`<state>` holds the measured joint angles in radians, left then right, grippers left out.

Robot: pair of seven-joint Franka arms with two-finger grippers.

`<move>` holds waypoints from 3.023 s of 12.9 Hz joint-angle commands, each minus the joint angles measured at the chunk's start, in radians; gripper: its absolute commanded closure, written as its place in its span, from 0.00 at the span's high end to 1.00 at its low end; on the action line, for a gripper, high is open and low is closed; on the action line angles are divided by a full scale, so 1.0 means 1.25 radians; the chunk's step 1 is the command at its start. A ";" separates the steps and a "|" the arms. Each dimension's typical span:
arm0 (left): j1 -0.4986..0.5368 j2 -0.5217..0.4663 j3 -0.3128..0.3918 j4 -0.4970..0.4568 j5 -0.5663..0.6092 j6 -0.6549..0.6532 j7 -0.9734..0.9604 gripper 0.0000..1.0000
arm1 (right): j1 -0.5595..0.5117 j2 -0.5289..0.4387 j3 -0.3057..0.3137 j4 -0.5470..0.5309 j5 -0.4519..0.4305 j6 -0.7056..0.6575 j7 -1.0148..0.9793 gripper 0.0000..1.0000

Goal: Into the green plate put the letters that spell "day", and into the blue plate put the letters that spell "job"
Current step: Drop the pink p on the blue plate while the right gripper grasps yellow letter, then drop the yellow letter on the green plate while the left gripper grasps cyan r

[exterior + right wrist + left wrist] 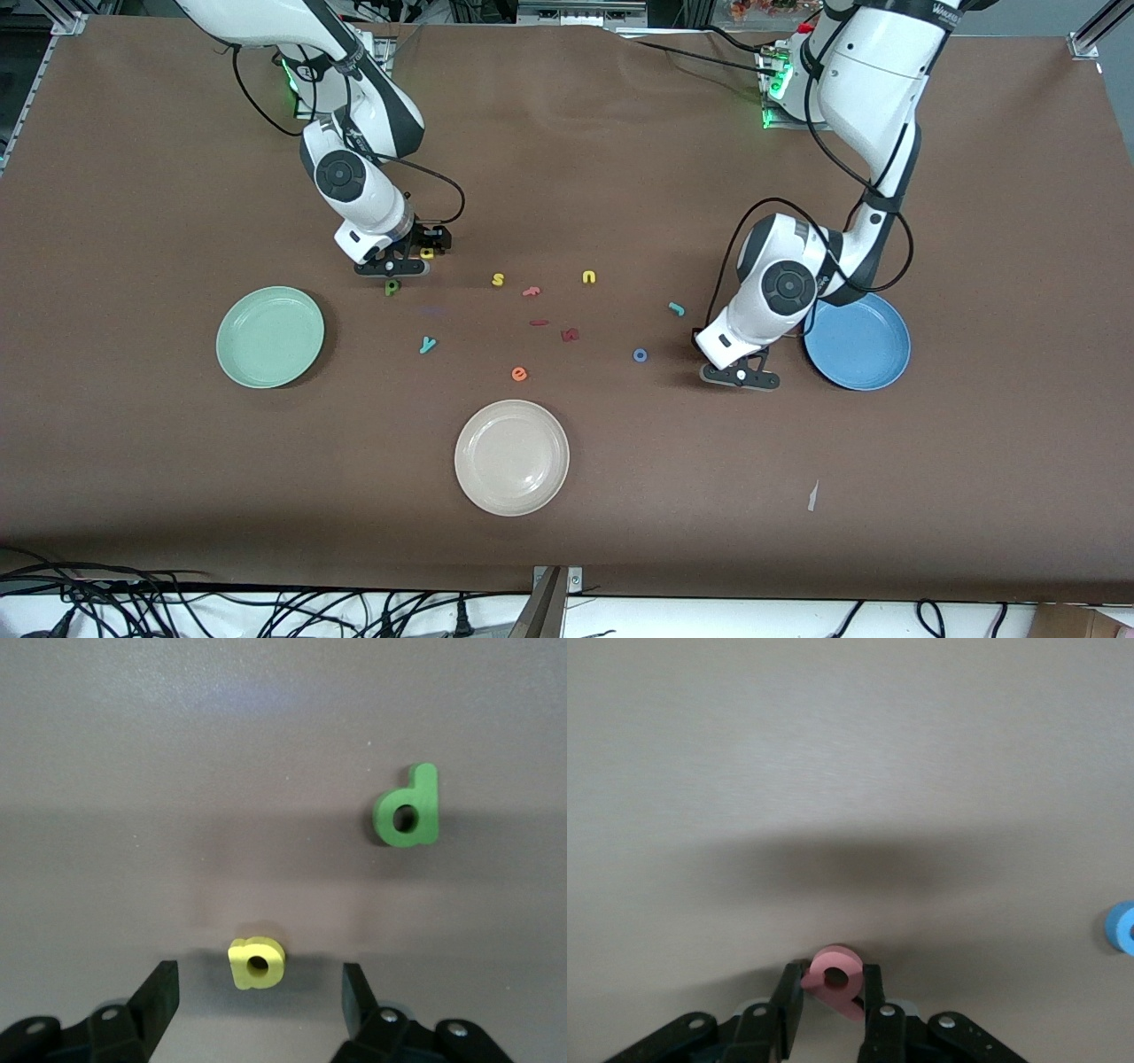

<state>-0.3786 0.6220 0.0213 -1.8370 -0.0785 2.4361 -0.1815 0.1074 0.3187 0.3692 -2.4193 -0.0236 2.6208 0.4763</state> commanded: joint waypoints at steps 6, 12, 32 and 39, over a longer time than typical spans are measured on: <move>0.195 -0.182 0.008 -0.111 0.006 -0.168 0.250 0.17 | -0.002 0.021 0.002 0.005 -0.017 0.013 0.023 0.64; 0.251 -0.201 0.008 -0.171 0.006 -0.161 0.330 0.47 | -0.002 0.033 -0.003 0.006 -0.015 0.020 0.025 0.53; -0.024 -0.119 -0.083 -0.172 -0.202 -0.011 -0.091 0.82 | -0.001 0.040 -0.003 0.017 -0.019 0.045 0.083 0.26; -0.024 -0.088 -0.080 -0.161 -0.205 0.028 -0.279 0.70 | -0.006 0.002 -0.007 0.049 -0.018 -0.034 0.074 0.16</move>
<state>-0.4036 0.5157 -0.0821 -2.0452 -0.3115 2.4632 -0.5080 0.1060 0.3446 0.3615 -2.3944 -0.0256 2.6481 0.5556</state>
